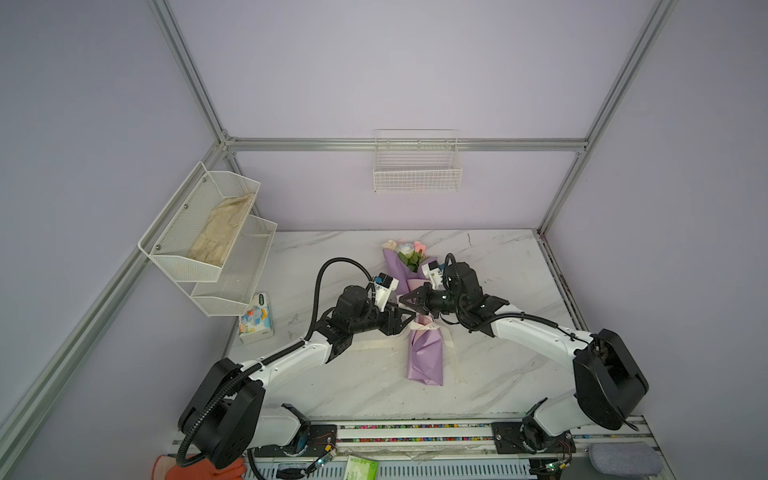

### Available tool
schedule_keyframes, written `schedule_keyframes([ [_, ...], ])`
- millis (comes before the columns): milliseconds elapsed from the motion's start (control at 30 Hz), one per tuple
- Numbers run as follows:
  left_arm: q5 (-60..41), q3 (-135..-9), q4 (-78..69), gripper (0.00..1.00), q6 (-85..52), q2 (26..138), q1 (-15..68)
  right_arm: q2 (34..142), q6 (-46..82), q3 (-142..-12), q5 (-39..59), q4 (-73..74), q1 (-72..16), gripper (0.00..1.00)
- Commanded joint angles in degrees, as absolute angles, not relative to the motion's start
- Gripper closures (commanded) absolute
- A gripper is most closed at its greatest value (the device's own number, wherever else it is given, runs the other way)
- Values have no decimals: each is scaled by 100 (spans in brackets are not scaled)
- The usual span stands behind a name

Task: Tie the bouquet of fake flowers
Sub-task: 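Pull the ribbon loops apart outward with both grippers to tighten the bow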

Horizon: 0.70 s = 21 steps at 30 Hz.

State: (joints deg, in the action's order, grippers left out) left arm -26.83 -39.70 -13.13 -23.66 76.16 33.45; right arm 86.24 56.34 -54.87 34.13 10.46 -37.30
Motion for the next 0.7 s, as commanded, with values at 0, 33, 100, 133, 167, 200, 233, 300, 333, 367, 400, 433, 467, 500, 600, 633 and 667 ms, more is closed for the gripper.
schedule_keyframes([
  [0, -2708, -4044, -1569, 61, -2307, 7725, 3344, 8508, 5766, -5562, 3459, 1283, -3753, 98],
  [33, -2682, -4075, -1522, 69, -2315, 7749, 3341, 8491, 5774, -5559, 3471, 1286, -3753, 98],
  [100, -2657, -4125, -1316, 84, -2250, 7760, 3319, 8435, 5721, -5569, 3490, 1176, -3753, 96],
  [133, -2604, -4116, -1236, 90, -2246, 7730, 3305, 8395, 5661, -5567, 3490, 1110, -3752, 93],
  [167, -2541, -4078, -1171, 95, -2286, 7689, 3285, 8326, 5511, -5584, 3489, 900, -3753, 86],
  [200, -2548, -4036, -1130, 98, -2327, 7629, 3247, 8241, 5385, -5607, 3407, 585, -3753, 79],
  [233, -2572, -3982, -1112, 100, -2357, 7575, 3214, 8123, 5330, -5597, 3172, 321, -3753, 71],
  [300, -2547, -3862, -1056, 100, -2507, 7427, 3158, 7805, 5138, -5529, 2365, -491, -3744, 57],
  [333, -2569, -3814, -1040, 100, -2550, 7377, 3134, 7585, 5053, -5460, 1969, -833, -3744, 54],
  [367, -2589, -3767, -1021, 100, -2587, 7313, 3114, 7402, 5007, -5310, 1673, -1122, -3736, 53],
  [400, -2587, -3725, -1001, 100, -2646, 7255, 3103, 7245, 5003, -5120, 1492, -1332, -3702, 52],
  [433, -2595, -3702, -971, 100, -2691, 7210, 3086, 7118, 5088, -4961, 1416, -1495, -3659, 51],
  [467, -2643, -3700, -873, 100, -2698, 7160, 3063, 7004, 5272, -4761, 1402, -1663, -3601, 51],
  [500, -2663, -3717, -748, 100, -2686, 7117, 3050, 6907, 5465, -4558, 1482, -1690, -3586, 51],
  [600, -2729, -3692, -637, 100, -2610, 7032, 3026, 6740, 5801, -4140, 1870, -1441, -3586, 51],
  [633, -2753, -3683, -641, 100, -2610, 7023, 3023, 6708, 5968, -4078, 1909, -1395, -3586, 51],
  [667, -2785, -3674, -685, 100, -2617, 7021, 3015, 6690, 6122, -4009, 1952, -1333, -3586, 51],
])
